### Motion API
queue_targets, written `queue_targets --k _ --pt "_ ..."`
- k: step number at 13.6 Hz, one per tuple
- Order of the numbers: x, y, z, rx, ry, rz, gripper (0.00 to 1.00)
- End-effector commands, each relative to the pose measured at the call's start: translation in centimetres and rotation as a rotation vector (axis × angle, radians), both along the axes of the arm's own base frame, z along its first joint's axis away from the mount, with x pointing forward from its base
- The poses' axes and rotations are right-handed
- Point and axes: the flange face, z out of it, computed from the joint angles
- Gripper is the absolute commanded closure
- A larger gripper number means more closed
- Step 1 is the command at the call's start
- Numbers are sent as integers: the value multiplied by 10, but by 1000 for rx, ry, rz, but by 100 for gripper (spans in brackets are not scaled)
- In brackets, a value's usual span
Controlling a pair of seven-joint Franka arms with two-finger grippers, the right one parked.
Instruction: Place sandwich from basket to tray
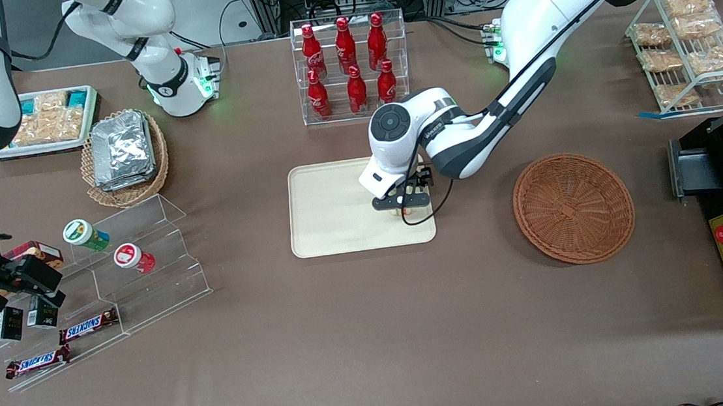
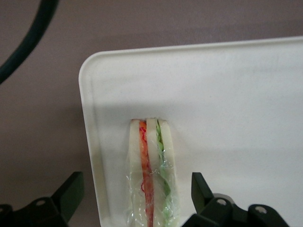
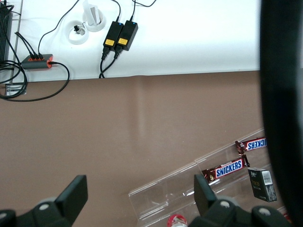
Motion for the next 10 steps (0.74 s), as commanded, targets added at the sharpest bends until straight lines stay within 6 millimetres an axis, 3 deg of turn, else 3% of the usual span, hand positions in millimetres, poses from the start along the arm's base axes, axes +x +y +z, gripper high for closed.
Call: queue_targets --k 1,4,10 --pt "26 5 32 19 1 76 0" --pt "54 29 64 0 -17 155 0" --pt "90 97 112 76 -50 277 0"
